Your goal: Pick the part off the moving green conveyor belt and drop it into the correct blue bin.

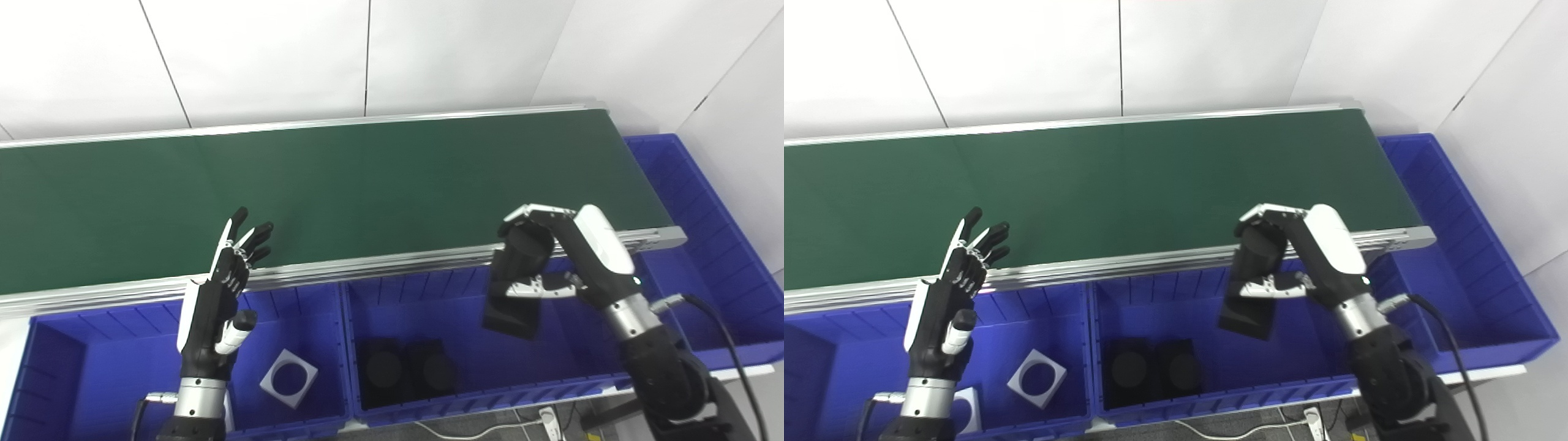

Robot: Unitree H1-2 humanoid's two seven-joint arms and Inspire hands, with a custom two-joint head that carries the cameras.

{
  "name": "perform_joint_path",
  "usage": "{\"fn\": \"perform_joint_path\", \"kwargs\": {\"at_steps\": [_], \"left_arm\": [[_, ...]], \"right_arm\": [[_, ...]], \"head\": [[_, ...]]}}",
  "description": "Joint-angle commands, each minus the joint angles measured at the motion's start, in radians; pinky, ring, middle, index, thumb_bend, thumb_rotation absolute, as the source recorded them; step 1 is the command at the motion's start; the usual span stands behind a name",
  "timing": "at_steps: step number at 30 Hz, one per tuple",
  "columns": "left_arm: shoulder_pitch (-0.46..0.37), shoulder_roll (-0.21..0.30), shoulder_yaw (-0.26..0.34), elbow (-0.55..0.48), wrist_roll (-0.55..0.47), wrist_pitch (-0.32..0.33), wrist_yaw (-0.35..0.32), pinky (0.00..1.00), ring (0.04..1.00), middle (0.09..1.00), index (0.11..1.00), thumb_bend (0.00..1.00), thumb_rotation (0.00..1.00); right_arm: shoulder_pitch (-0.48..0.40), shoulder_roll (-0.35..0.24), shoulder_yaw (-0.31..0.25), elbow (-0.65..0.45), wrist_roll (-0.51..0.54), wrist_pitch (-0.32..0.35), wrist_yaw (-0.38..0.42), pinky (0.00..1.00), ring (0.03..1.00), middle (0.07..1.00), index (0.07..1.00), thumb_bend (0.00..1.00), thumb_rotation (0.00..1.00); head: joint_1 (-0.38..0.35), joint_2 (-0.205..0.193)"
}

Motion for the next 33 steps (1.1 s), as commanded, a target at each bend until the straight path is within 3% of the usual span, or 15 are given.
{"fn": "perform_joint_path", "kwargs": {"at_steps": [1,7,13,20,33], "left_arm": [[-0.006,-0.007,0.006,-0.021,-0.002,-0.023,-0.020,0.86,0.888,0.866,0.971,0.90,0.89],[-0.001,-0.011,0.015,-0.020,-0.006,-0.023,-0.033,0.86,0.884,0.865,0.970,0.91,0.88],[0.001,-0.011,0.017,-0.013,-0.002,-0.039,-0.038,0.87,0.875,0.865,0.971,0.91,0.89],[0.010,-0.010,0.023,-0.001,0.005,-0.051,-0.041,0.87,0.872,0.862,0.969,0.92,0.89],[0.027,-0.013,0.029,-0.035,0.008,-0.032,-0.047,0.86,0.866,0.852,0.967,0.94,0.89]], "right_arm": [[0.004,-0.027,-0.013,-0.024,-0.007,-0.029,0.000,0.34,0.395,0.479,0.535,0.51,0.00],[0.025,-0.049,0.002,0.061,-0.075,-0.091,-0.033,0.35,0.400,0.485,0.529,0.51,0.00],[0.030,-0.046,0.011,0.143,-0.126,-0.086,-0.053,0.34,0.392,0.494,0.529,0.51,0.00],[-0.004,-0.037,0.036,0.265,-0.155,-0.136,-0.125,0.38,0.410,0.489,0.507,0.52,0.00],[-0.065,0.001,0.115,0.402,-0.216,-0.130,-0.199,0.33,0.386,0.477,0.541,0.51,0.00]], "head": [[0.000,0.000],[0.008,0.000],[0.015,0.001],[0.034,0.004],[0.064,0.013]]}}
